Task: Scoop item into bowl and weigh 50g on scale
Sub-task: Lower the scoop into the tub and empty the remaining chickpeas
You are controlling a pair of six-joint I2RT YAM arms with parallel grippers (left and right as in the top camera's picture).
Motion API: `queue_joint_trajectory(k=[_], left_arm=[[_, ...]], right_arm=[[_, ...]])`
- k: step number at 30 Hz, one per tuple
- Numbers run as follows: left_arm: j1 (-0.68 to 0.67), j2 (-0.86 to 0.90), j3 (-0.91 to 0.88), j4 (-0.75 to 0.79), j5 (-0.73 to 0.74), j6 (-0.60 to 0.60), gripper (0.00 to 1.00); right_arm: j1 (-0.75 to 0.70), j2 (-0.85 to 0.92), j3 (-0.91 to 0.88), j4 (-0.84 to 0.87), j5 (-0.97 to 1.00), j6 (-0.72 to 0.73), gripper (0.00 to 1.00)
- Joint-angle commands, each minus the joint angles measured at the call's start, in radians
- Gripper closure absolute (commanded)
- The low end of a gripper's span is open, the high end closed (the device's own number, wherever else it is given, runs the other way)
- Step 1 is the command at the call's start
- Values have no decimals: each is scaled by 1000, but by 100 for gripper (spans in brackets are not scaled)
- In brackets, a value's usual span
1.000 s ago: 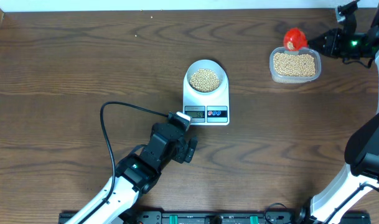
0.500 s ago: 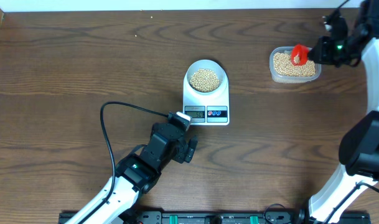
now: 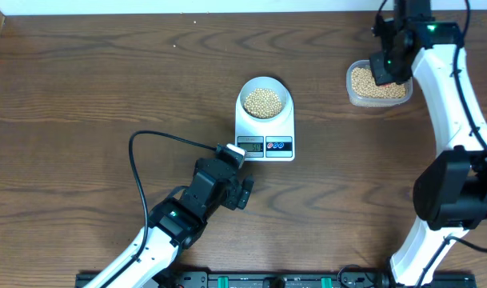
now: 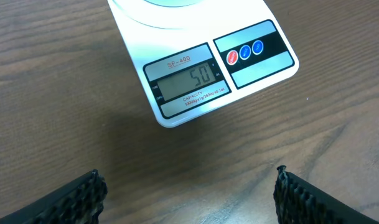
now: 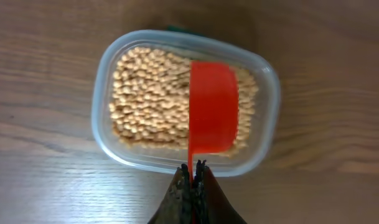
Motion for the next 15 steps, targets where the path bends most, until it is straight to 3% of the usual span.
queue_joint_trajectory(k=[1,8,15], left_arm=[[-1,-6,21,-1,-20,17,12],[-1,-6,21,-1,-20,17,12],[-1,-6,21,-1,-20,17,12]], right_arm=[[55,-64,9,2,190,-37,99],[124,-63,8,1,353,-54,99],[127,-63,8,-32,315,50,99]])
